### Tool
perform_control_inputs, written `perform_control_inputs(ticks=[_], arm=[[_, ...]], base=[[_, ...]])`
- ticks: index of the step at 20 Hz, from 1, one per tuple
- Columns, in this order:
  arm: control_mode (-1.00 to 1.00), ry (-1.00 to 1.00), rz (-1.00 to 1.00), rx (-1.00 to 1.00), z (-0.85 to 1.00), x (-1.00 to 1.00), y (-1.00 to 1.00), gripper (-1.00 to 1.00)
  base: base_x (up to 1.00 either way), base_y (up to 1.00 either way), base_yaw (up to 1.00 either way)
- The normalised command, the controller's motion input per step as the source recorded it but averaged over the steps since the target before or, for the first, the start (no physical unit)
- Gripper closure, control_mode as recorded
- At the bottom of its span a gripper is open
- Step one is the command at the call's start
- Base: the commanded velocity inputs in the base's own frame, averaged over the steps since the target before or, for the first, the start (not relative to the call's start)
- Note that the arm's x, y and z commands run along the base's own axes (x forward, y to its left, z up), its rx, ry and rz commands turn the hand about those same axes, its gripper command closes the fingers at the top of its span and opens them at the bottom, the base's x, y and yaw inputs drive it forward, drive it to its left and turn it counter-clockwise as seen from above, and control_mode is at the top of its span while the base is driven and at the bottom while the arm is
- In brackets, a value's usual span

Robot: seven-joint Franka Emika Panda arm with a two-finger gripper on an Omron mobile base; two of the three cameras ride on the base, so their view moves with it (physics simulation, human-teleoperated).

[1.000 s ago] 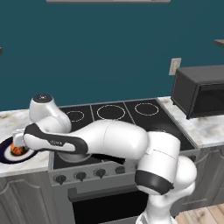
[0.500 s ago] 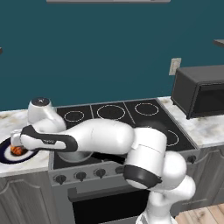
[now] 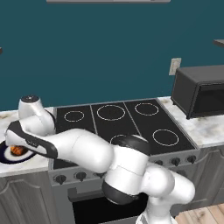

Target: Pick the croissant and place it on the pan. Then turn on the stove to warm the croissant.

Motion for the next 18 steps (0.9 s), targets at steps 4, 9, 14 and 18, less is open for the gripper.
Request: perform_control_inputs(ticks=[4, 9, 14, 18], arm=[[-1.00, 0.00, 0.00, -0.09, -0.35, 0.17, 0.15, -1.00], [-1.00, 0.00, 0.00, -0.01, -0.38, 0.32, 0.28, -1.00], [-1.00, 0.00, 0.00, 0.00, -0.29, 0.47, 0.26, -1.00], [-1.00, 0.00, 0.00, 0.00, -0.27, 0.52, 0.24, -1.00]], base=[[0.00, 0.00, 0.00], [0.00, 0.00, 0.00], [0.00, 0.00, 0.00], [0.00, 0.00, 0.00]])
